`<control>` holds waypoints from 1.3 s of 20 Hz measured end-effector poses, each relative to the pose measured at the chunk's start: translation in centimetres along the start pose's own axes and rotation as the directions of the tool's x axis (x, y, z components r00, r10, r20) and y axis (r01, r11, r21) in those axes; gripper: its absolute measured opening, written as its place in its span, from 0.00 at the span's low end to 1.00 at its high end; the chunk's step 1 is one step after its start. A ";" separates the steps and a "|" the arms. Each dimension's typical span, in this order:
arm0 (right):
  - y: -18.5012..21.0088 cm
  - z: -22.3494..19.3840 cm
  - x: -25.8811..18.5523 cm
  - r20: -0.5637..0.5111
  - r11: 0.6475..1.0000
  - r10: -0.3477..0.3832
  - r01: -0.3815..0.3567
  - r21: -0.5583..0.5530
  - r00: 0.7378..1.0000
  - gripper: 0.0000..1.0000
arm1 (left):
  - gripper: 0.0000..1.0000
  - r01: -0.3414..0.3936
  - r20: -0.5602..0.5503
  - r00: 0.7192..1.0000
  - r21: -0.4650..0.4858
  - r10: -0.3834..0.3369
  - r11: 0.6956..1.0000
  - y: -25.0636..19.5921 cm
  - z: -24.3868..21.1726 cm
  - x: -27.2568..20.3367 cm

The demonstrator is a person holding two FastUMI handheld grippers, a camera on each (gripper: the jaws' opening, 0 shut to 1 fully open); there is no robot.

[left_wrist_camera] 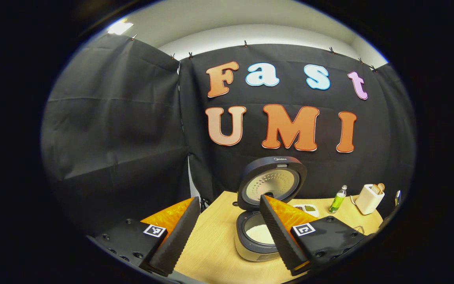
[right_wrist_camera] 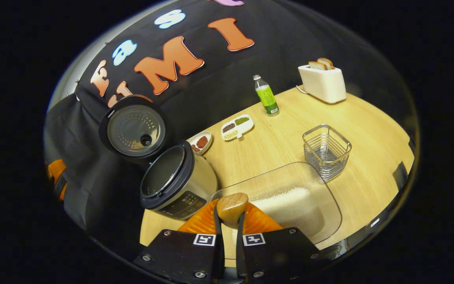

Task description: Close the left gripper, press the button to open the rice cooker; take a wooden spoon from the chopstick holder with the right hand, scoop a spoonful of rice and pour it into the rice cooker, then put the wooden spoon back into the chopstick holder.

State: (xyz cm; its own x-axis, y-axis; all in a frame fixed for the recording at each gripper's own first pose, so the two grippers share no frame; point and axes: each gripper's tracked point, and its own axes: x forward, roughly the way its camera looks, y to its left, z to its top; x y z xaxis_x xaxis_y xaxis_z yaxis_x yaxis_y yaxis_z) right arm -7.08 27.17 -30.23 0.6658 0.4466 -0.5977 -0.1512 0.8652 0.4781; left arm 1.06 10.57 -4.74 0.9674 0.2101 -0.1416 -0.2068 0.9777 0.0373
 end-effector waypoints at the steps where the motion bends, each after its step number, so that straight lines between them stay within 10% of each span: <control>1: 0.0 0.1 0.3 -0.001 0.999 0.013 -0.013 0.036 1.000 0.11 | 1.00 -0.002 -0.003 1.000 -0.002 0.002 1.000 0.0 0.0 0.0; 6: -2.3 -0.1 0.8 -0.027 0.955 0.098 -0.086 0.282 0.995 0.11 | 0.97 -0.011 -0.013 1.000 -0.009 0.010 1.000 0.5 -0.4 0.1; 14: -4.7 1.7 -0.2 0.028 0.784 0.232 -0.204 0.586 0.972 0.11 | 1.00 0.006 -0.006 1.000 -0.017 -0.006 1.000 -0.4 0.1 0.3; 26: -5.4 7.2 -3.0 0.129 0.662 0.235 -0.256 0.704 0.963 0.11 | 0.97 0.037 0.035 0.999 -0.015 -0.036 0.999 -1.2 1.8 0.2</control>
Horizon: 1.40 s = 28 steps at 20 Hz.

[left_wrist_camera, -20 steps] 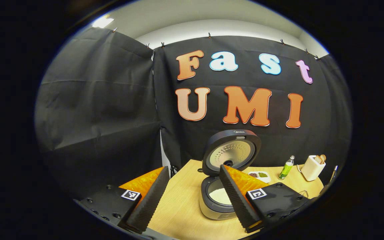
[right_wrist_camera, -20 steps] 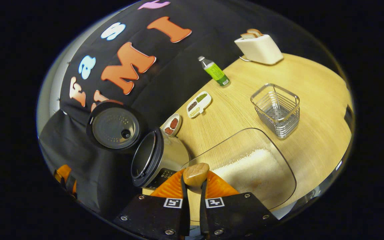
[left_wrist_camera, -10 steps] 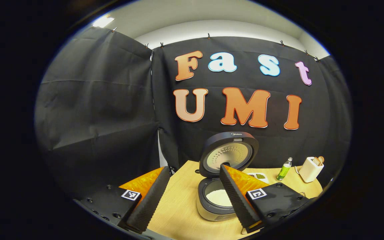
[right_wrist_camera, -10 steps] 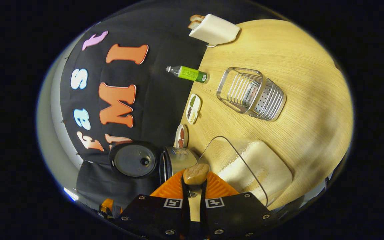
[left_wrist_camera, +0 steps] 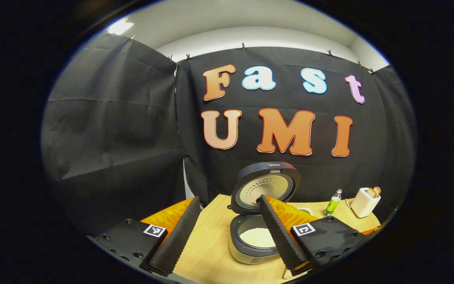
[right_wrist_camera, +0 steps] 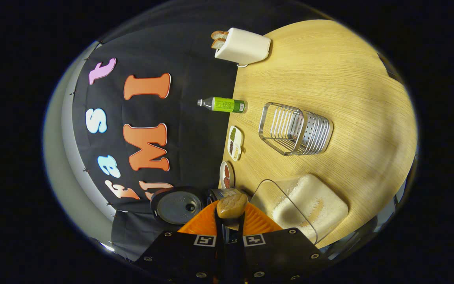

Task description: Close the left gripper, press the button to open the rice cooker; take a wooden spoon from the chopstick holder with the right hand, scoop a spoonful of rice and pour it into the rice cooker, then put the wooden spoon back into the chopstick holder.

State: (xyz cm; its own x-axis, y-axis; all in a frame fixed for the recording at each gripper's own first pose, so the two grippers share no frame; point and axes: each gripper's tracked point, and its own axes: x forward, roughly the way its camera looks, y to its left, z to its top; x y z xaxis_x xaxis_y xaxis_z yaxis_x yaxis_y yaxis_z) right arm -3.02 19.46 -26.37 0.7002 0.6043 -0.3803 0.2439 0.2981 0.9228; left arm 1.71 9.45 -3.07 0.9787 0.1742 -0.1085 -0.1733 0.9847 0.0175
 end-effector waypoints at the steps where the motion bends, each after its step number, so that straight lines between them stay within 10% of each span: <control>1: 0.7 0.1 -0.2 0.003 1.000 0.007 -0.007 -0.002 1.000 0.11 | 0.97 0.002 0.003 1.000 -0.002 -0.002 1.000 -0.1 0.1 -0.1; 28: 20.0 -2.7 6.2 -0.029 0.977 0.182 -0.184 -0.110 0.983 0.10 | 0.97 0.063 0.037 0.997 0.036 -0.064 0.997 0.7 0.0 -1.1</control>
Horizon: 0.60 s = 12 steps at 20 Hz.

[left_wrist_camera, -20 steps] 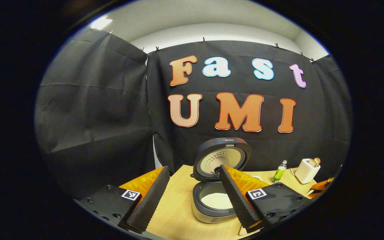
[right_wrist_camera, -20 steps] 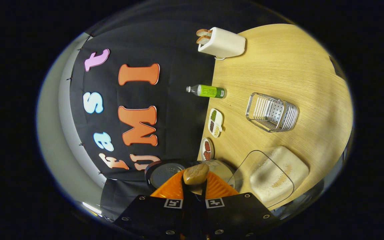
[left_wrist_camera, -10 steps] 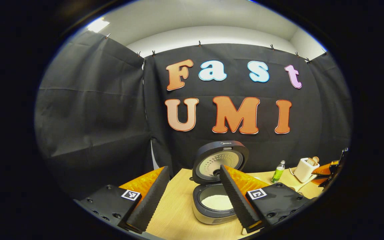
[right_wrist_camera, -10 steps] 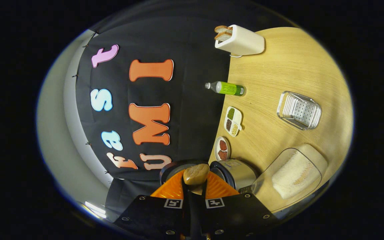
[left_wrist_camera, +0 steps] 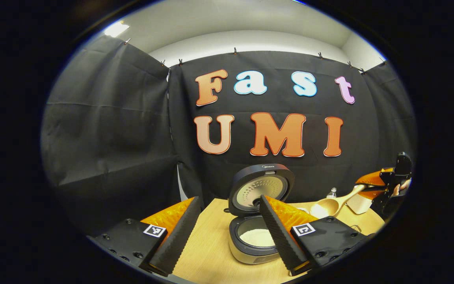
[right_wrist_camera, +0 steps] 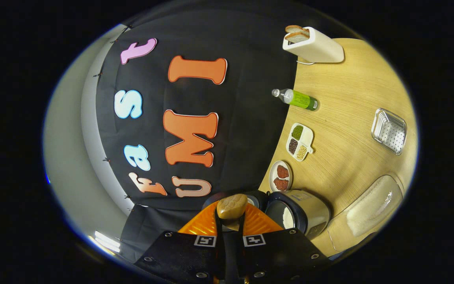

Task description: Close the left gripper, press the button to open the rice cooker; take a wooden spoon from the chopstick holder with the right hand, scoop a spoonful of rice and pour it into the rice cooker, then put the wooden spoon back into the chopstick holder.

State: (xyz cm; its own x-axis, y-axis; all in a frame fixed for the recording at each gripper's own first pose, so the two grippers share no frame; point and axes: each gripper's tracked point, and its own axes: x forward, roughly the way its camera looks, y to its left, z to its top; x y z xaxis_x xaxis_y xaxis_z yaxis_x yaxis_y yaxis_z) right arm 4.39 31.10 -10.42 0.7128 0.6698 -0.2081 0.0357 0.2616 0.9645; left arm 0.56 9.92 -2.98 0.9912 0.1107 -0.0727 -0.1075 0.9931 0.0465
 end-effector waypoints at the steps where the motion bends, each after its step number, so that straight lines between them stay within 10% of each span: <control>1: 0.6 -0.2 0.6 0.002 1.000 0.002 -0.002 -0.012 1.000 0.11 | 0.97 0.003 0.000 1.000 0.003 -0.003 1.000 0.2 -0.1 0.1; 12: 2.8 -2.6 5.6 0.030 0.969 -0.037 0.043 -0.242 0.999 0.10 | 0.97 0.048 -0.003 0.999 0.002 -0.048 0.999 1.7 -0.9 1.4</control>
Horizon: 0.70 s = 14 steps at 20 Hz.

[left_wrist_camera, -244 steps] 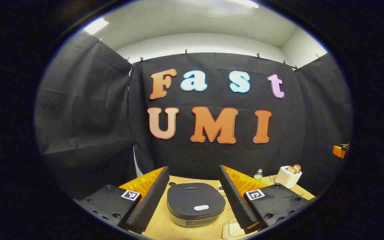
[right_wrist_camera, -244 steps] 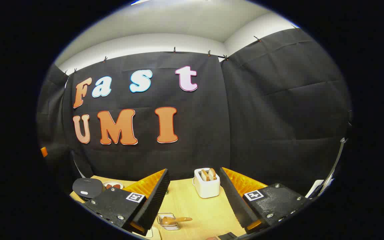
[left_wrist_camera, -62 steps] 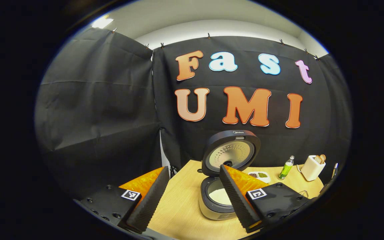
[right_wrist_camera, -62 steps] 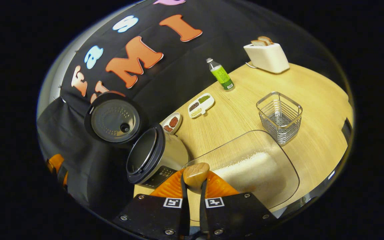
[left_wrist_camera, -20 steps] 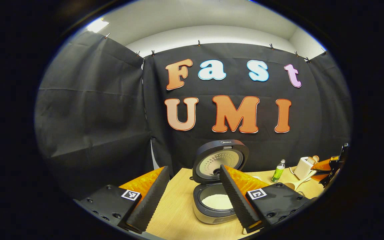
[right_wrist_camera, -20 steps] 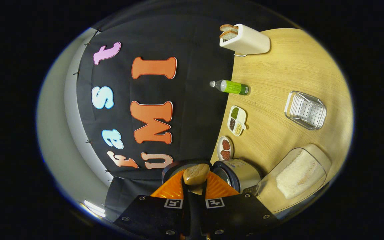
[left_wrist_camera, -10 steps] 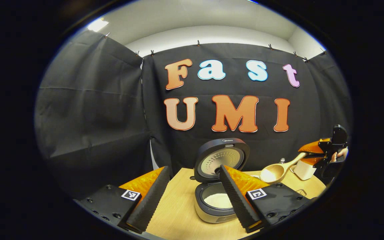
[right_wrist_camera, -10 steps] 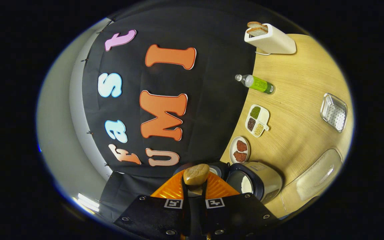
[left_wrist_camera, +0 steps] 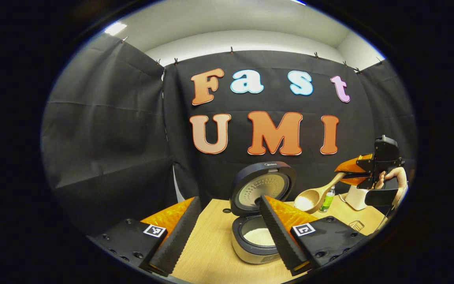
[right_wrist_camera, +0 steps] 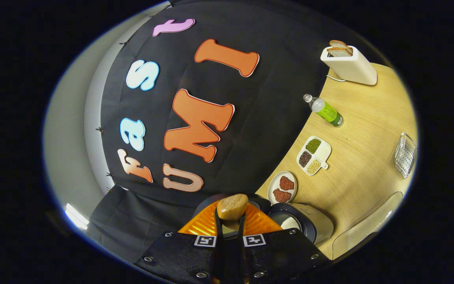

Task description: Close the left gripper, press the button to open the rice cooker; take a wooden spoon from the chopstick holder with the right hand, scoop a spoonful of rice and pour it into the rice cooker, then put the wooden spoon back into the chopstick holder.

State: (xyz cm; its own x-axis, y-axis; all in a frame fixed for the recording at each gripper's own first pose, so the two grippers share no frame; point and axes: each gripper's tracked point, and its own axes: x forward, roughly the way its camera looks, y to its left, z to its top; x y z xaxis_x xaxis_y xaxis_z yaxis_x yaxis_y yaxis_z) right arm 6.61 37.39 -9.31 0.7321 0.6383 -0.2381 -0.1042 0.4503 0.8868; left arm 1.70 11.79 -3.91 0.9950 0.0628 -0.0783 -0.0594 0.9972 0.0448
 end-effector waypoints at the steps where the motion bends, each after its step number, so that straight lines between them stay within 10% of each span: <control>1: 0.3 -0.2 0.2 -0.003 1.000 -0.002 0.002 -0.017 1.000 0.11 | 0.97 -0.002 -0.004 1.000 -0.004 0.002 1.000 0.3 -0.1 0.0; 14: 2.6 -1.2 2.4 0.039 0.966 -0.031 0.040 -0.254 0.999 0.11 | 1.00 -0.003 -0.023 1.000 -0.021 0.003 1.000 2.6 -0.9 2.0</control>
State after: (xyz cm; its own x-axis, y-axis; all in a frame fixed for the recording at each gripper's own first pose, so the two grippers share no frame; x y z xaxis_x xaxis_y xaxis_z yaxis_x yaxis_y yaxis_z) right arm 7.29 40.80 -8.06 0.7606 0.5994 -0.2495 -0.2430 0.6192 0.7467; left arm 3.46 14.50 -4.80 0.9927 0.0664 -0.1007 -0.0643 0.9976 0.0246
